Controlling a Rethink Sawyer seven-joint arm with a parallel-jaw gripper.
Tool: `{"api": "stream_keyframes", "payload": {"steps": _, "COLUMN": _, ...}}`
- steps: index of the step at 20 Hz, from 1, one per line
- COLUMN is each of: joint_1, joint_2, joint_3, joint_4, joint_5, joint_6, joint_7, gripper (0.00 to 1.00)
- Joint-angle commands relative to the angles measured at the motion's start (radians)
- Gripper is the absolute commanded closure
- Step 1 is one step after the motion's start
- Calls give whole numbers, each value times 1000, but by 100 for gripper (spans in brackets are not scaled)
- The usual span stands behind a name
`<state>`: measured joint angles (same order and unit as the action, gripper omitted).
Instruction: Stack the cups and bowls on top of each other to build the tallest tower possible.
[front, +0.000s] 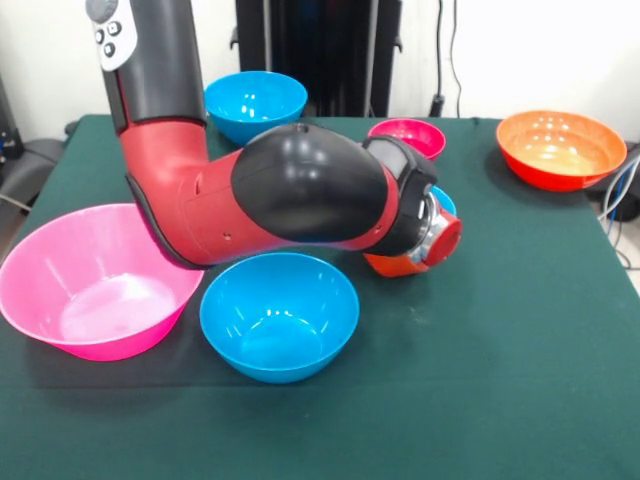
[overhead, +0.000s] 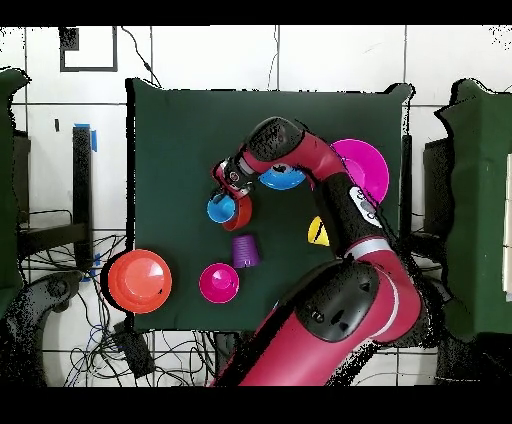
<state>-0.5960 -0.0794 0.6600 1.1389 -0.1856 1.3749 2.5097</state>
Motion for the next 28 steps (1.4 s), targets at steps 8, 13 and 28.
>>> {"api": "stream_keyframes", "payload": {"steps": 8, "joint_1": -33, "joint_2": -29, "joint_3": -67, "joint_4": -67, "joint_5": -177, "joint_6": 44, "joint_7": -287, "gripper": 100}}
{"api": "stream_keyframes", "payload": {"steps": 13, "joint_1": -42, "joint_2": -41, "joint_3": -65, "joint_4": -39, "joint_5": -182, "joint_6": 37, "joint_7": -264, "gripper": 100}}
{"api": "stream_keyframes", "payload": {"steps": 28, "joint_1": -91, "joint_2": -300, "joint_3": -85, "joint_4": 59, "joint_5": -176, "joint_6": 247, "joint_7": -217, "gripper": 100}}
